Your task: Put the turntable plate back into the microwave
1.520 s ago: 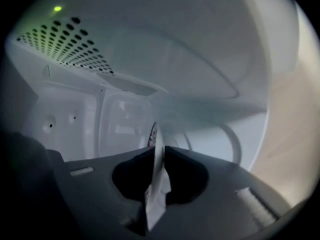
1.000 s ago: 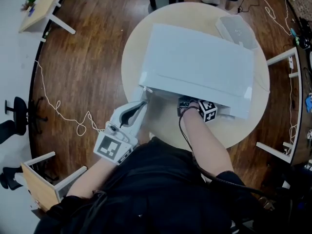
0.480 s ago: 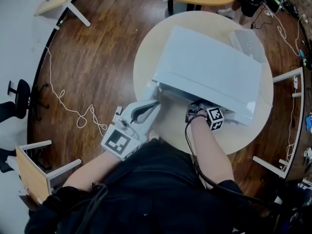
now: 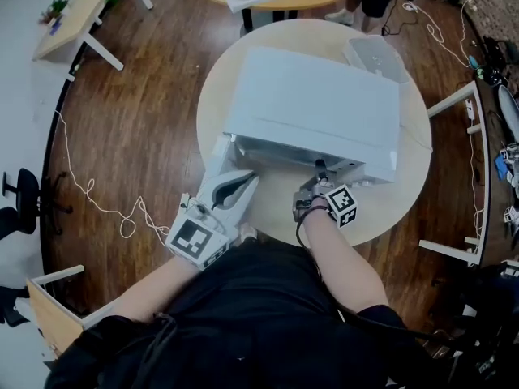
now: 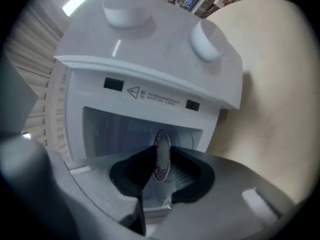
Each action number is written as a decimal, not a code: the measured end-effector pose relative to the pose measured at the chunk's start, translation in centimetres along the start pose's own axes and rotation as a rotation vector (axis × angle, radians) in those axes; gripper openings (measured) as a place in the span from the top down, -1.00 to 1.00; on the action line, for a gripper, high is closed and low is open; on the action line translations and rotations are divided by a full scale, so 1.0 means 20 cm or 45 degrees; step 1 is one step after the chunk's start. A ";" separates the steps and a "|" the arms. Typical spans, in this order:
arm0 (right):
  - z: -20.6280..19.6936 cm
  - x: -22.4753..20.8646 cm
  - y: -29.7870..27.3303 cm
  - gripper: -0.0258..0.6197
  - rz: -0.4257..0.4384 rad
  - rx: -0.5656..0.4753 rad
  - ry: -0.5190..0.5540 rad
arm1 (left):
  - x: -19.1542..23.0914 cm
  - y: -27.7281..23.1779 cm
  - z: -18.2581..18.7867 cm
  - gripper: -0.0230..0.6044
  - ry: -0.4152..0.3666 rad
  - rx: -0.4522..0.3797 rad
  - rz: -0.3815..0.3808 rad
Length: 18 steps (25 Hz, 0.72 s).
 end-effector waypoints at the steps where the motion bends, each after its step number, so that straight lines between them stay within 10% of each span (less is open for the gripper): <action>1: 0.00 -0.01 0.03 0.68 0.004 0.004 0.008 | -0.02 -0.01 0.00 0.91 -0.001 -0.004 -0.013; 18: 0.20 0.09 0.37 0.68 0.124 -0.011 0.287 | -0.11 -0.11 -0.03 0.91 0.079 -0.003 -0.125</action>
Point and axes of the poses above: the fingertips, and each gripper's own axes: y backward along the fingers, x to its left, z out of its top, the point moved 8 cm from there along y, backward along the fingers, and after that the axes turned 4 degrees about -y, right-handed, at the moved point
